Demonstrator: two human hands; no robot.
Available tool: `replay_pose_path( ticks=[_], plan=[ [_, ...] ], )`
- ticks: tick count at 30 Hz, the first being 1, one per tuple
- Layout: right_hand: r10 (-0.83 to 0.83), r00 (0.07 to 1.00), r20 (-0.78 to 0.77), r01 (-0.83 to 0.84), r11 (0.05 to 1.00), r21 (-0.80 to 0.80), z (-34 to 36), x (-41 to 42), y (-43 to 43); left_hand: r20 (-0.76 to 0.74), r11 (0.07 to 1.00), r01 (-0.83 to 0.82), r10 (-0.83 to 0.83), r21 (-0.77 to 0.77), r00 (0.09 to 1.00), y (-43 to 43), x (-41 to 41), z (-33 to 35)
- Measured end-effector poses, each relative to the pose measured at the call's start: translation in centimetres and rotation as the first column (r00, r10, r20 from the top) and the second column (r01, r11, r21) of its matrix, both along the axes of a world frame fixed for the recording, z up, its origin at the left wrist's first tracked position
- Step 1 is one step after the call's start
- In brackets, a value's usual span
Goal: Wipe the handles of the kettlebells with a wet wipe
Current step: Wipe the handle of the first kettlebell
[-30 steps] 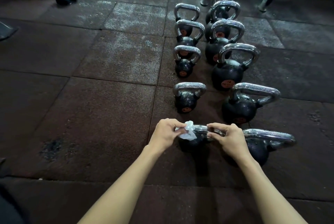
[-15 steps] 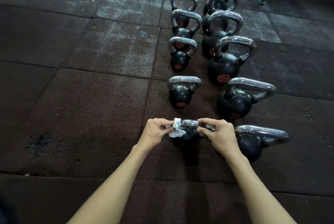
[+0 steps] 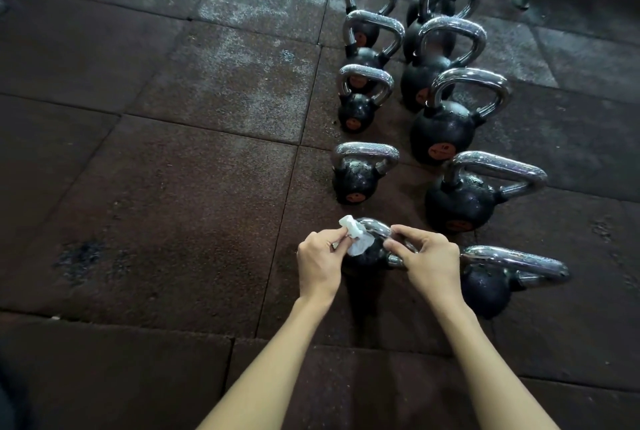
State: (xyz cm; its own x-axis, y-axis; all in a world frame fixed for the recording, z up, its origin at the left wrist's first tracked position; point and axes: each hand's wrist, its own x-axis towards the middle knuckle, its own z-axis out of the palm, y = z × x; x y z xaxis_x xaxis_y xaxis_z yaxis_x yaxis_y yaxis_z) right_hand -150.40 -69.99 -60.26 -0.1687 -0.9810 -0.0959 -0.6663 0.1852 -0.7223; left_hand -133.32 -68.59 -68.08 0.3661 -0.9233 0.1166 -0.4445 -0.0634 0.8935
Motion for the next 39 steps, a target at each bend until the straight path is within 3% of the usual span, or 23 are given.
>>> replay_pose_path(
  ticks=[4,9,13,18,23,26,29,34,39],
  plan=[
    [-0.026,1.0,0.013,0.026,0.999,0.021,0.5,0.1,0.2,-0.01,0.996,0.003,-0.002,0.095,1.0,-0.4,-0.3,-0.8],
    [-0.032,0.999,0.044,0.03,0.999,0.033,0.5,-0.1,0.2,0.037,0.998,-0.02,0.022,-0.064,0.999,-0.2,-1.4,1.2],
    [0.053,0.998,0.032,-0.056,0.994,0.098,1.0,-1.1,-0.6,-0.015,0.998,-0.056,0.056,-0.027,0.998,-1.4,-0.7,0.9],
    [0.109,0.992,0.069,-0.12,0.974,0.19,1.2,-1.3,-1.8,0.07,0.993,-0.007,0.015,-0.118,0.997,-0.4,-1.7,2.0],
    [0.119,0.991,0.057,-0.127,0.974,0.19,0.9,-0.5,-2.6,-0.065,0.993,-0.091,0.086,-0.079,0.994,-1.4,-0.6,1.6],
    [0.141,0.986,0.09,-0.157,0.964,0.213,0.7,0.1,-3.1,-0.039,0.994,-0.045,0.042,-0.095,0.998,-0.1,-1.2,2.1],
    [0.25,0.963,0.097,-0.268,0.915,0.303,1.2,-0.3,-3.9,-0.019,0.997,0.005,-0.007,-0.08,1.0,1.5,-2.5,2.1],
    [0.417,0.898,0.14,-0.438,0.816,0.378,1.4,-1.5,-4.8,-0.119,0.99,-0.13,0.123,-0.059,0.985,-0.3,-1.5,2.7],
    [0.318,0.941,0.114,-0.337,0.878,0.34,1.2,-1.6,-4.5,-0.157,0.998,-0.06,0.06,0.004,0.986,1.6,-3.5,2.8]
  ],
)
